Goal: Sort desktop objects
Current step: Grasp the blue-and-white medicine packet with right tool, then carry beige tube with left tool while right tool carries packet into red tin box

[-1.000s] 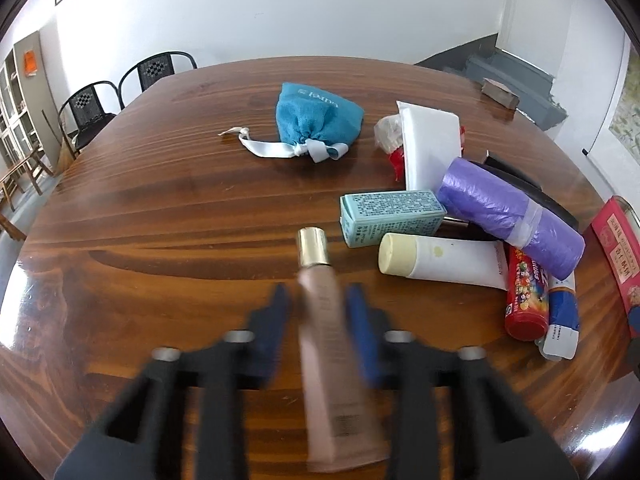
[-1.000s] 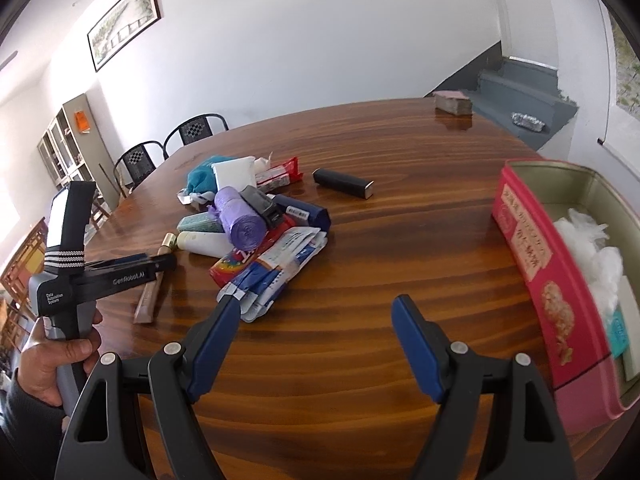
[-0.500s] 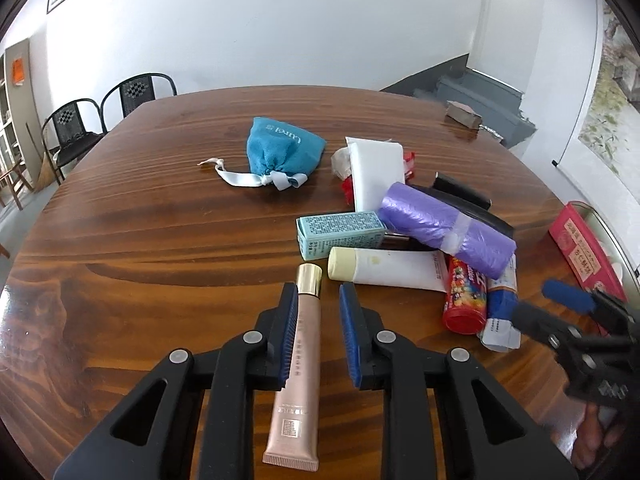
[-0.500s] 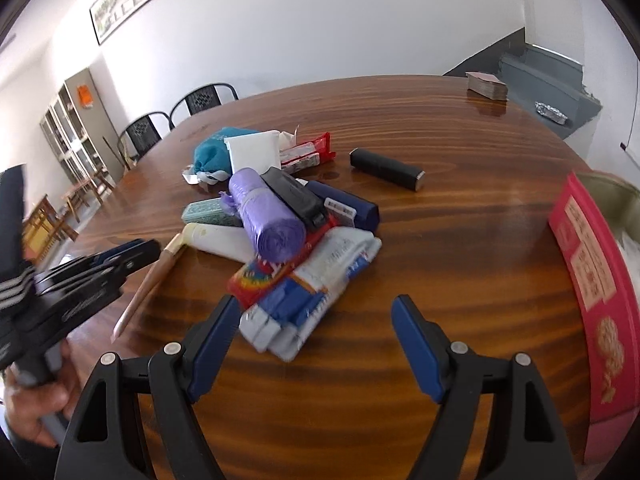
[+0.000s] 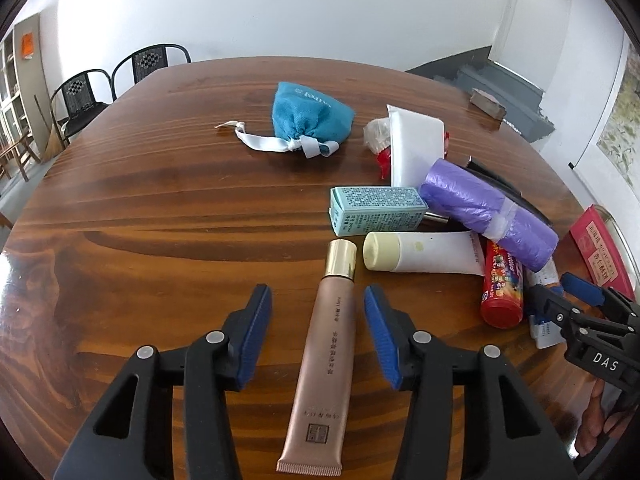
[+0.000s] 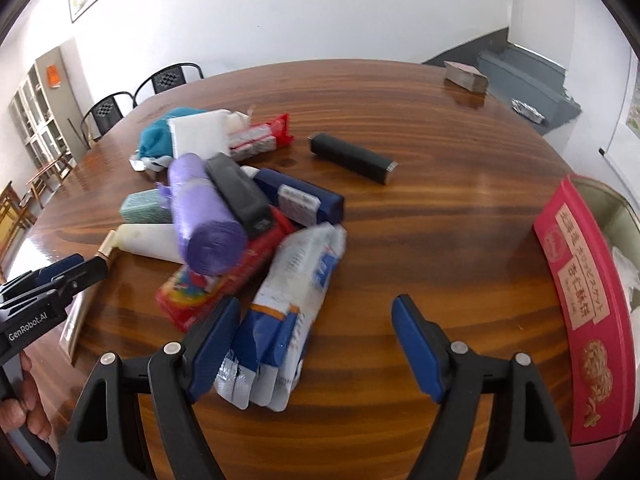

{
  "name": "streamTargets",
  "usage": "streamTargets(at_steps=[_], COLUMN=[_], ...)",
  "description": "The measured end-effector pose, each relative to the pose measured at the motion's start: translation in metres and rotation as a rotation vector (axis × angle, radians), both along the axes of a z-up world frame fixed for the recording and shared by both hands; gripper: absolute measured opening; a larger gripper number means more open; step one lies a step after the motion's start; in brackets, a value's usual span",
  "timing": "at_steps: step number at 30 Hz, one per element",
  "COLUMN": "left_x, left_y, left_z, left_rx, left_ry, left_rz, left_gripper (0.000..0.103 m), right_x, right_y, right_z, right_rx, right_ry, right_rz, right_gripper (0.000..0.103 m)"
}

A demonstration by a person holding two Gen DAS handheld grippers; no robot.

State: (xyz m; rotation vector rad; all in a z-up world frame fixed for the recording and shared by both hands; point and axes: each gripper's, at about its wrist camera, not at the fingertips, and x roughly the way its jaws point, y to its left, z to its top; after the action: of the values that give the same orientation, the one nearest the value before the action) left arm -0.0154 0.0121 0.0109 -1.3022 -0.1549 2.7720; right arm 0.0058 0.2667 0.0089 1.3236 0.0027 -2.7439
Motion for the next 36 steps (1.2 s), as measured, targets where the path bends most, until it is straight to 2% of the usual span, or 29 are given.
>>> streamTargets(at_steps=[4, 5, 6, 7, 11, 15, 16, 20, 24, 27, 34, 36], left_x=[-0.005, -0.006, -0.006, -0.006, 0.000, 0.010, 0.012, 0.018, 0.024, 0.026, 0.024, 0.023], left_y=[0.010, 0.012, 0.014, 0.015, 0.019, 0.024, 0.024, 0.021, 0.021, 0.022, 0.024, 0.024], left_z=[-0.001, -0.001, -0.001, -0.001, 0.002, 0.013, 0.016, 0.025, 0.033, 0.033, 0.020, 0.014], left_rx=[-0.024, -0.019, -0.022, -0.017, -0.010, 0.003, 0.004, 0.026, 0.038, 0.017, 0.020, 0.029], left_ry=[0.001, 0.002, 0.003, 0.003, 0.021, 0.059, 0.067, 0.096, 0.125, 0.133, 0.078, 0.059], left_rz=[-0.026, -0.034, -0.039, -0.048, -0.079, -0.098, -0.099, -0.103, -0.110, -0.105, -0.103, -0.089], left_gripper=[0.051, 0.037, 0.028, 0.024, 0.024, 0.024, 0.024, 0.020, 0.020, 0.020, 0.021, 0.027], right_x=[-0.001, -0.001, -0.002, -0.003, -0.006, -0.008, -0.007, -0.003, 0.003, 0.012, 0.034, 0.037], right_y=[0.009, 0.010, 0.011, 0.011, 0.010, 0.004, 0.002, -0.002, 0.004, 0.013, 0.033, 0.036], right_z=[-0.001, -0.002, -0.002, -0.002, -0.002, -0.004, -0.005, -0.002, -0.001, 0.005, 0.021, 0.021], right_rx=[-0.004, -0.009, -0.017, -0.023, -0.037, 0.000, 0.026, 0.053, 0.022, -0.036, -0.097, -0.097], right_ry=[-0.003, -0.005, -0.008, -0.009, -0.011, -0.006, -0.004, 0.014, 0.014, 0.030, 0.092, 0.097], right_rz=[-0.014, -0.014, -0.014, -0.012, 0.004, 0.011, 0.015, 0.041, 0.026, 0.011, -0.044, -0.048], right_gripper=[0.081, 0.081, 0.081, 0.081, 0.081, 0.081, 0.076, 0.038, 0.036, 0.036, 0.036, 0.036])
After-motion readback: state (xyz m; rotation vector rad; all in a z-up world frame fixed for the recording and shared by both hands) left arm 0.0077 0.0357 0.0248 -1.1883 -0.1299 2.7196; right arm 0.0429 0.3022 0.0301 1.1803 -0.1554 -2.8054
